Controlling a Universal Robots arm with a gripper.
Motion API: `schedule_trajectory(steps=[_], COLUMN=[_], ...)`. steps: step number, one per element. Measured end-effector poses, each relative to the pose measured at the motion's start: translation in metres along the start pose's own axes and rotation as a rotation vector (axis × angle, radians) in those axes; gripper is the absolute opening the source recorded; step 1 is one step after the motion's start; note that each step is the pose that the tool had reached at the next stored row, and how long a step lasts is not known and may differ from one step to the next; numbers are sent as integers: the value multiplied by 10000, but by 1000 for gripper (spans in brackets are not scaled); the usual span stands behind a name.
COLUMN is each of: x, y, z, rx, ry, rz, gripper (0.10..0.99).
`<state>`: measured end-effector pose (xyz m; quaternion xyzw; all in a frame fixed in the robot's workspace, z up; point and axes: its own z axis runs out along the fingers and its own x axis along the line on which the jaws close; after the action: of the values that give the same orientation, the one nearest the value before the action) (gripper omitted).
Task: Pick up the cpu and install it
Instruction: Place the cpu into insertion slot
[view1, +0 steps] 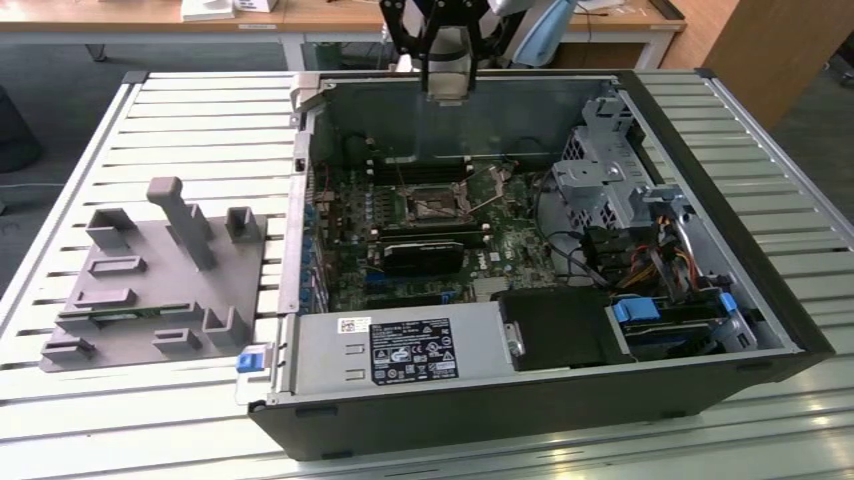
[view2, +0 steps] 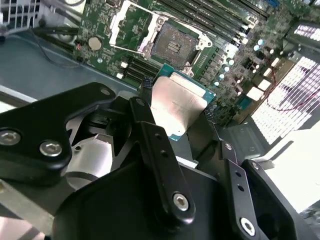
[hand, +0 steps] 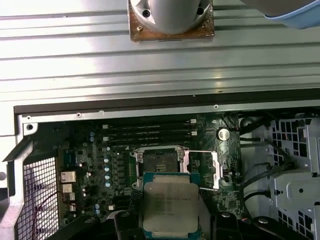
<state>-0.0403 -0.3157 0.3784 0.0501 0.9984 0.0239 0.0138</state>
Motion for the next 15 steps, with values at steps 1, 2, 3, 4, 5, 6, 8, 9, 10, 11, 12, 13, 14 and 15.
schedule_trajectory(steps=[1, 2, 3, 4, 5, 6, 8, 9, 10, 11, 12, 13, 14, 15], x=[0, 0, 0, 0, 1, 0, 1, 1, 1, 1, 1, 2, 3, 4], y=[0, 0, 0, 0, 0, 0, 0, 0, 1, 3, 4, 11, 26, 30], z=[2, 3, 5, 6, 7, 7, 8, 8, 8, 8, 9, 10, 10, 11], rx=[4, 9, 13, 16, 18, 22, 27, 31, 35, 39, 41, 45, 59, 64], ry=[-9, -18, -24, -30, -36, -41, -54, -61, -65, -71, -76, -80, -82, -84], rz=[178, 347, 490, 615, 724, 829, 1088, 1234, 1348, 1447, 1542, 1593, 1611, 1637], gripper=[533, 533, 533, 533, 533, 533, 533, 533, 533, 533, 533, 533, 533, 533])
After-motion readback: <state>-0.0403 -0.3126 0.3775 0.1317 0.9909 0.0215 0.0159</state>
